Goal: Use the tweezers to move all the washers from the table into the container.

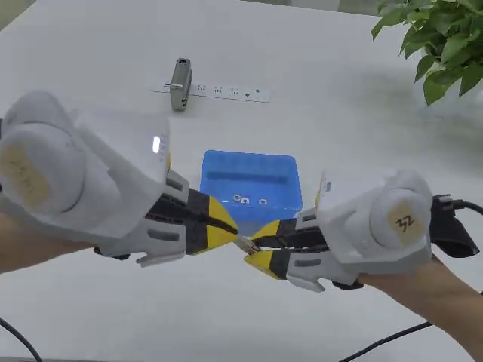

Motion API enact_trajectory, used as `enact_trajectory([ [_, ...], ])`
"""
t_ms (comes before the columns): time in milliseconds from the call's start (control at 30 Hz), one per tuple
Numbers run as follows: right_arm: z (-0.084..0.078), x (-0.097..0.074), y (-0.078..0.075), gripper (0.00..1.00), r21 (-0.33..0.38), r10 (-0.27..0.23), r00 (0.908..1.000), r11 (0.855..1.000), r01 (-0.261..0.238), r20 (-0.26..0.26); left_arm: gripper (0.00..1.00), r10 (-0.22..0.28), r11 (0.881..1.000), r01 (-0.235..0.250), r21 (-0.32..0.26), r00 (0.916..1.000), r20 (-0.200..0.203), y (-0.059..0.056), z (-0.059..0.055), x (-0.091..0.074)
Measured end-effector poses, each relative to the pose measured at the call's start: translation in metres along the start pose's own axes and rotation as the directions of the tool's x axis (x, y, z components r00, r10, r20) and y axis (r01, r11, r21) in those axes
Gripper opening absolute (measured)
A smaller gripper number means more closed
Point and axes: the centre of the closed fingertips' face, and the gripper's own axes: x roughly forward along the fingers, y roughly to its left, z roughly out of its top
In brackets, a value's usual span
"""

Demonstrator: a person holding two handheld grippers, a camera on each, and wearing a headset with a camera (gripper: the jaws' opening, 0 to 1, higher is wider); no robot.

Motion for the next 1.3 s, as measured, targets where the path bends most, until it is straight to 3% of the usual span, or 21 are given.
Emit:
enact_trajectory([
  [167,-0.021,0.016,0.001,0.04,-0.038,0.0,0.9982,0.999,-0.002,-0.06,0.0,-0.022,0.999,0.021,-0.028,0.9992,-0.034,0.001,-0.033,0.017],
  [333,-0.042,0.028,0.006,0.03,-0.083,0.022,0.9907,0.996,-0.033,-0.134,0.0,-0.039,0.997,0.036,-0.075,0.9984,-0.04,-0.001,-0.064,0.032],
  [600,-0.063,0.042,0.005,0.03,-0.144,0.015,0.9798,0.989,-0.044,-0.2,0.0,-0.082,0.988,0.072,-0.139,0.9943,-0.068,-0.001,-0.097,0.055],
  [1033,-0.087,0.056,0.002,0.06,-0.179,-0.017,0.9727,0.983,-0.025,-0.232,0.0,-0.112,0.983,0.095,-0.16,0.989,-0.097,-0.006,-0.119,0.078],
  [1200,-0.095,0.061,0.006,0.07,-0.151,-0.016,0.9675,0.988,-0.023,-0.252,0.0,-0.121,0.986,0.103,-0.134,0.9832,-0.136,-0.011,-0.129,0.085],
  [1300,-0.094,0.059,0.004,0.07,-0.125,-0.022,0.9713,0.992,-0.008,-0.237,0.0,-0.113,0.988,0.094,-0.121,0.9813,-0.156,-0.008,-0.135,0.088],
])
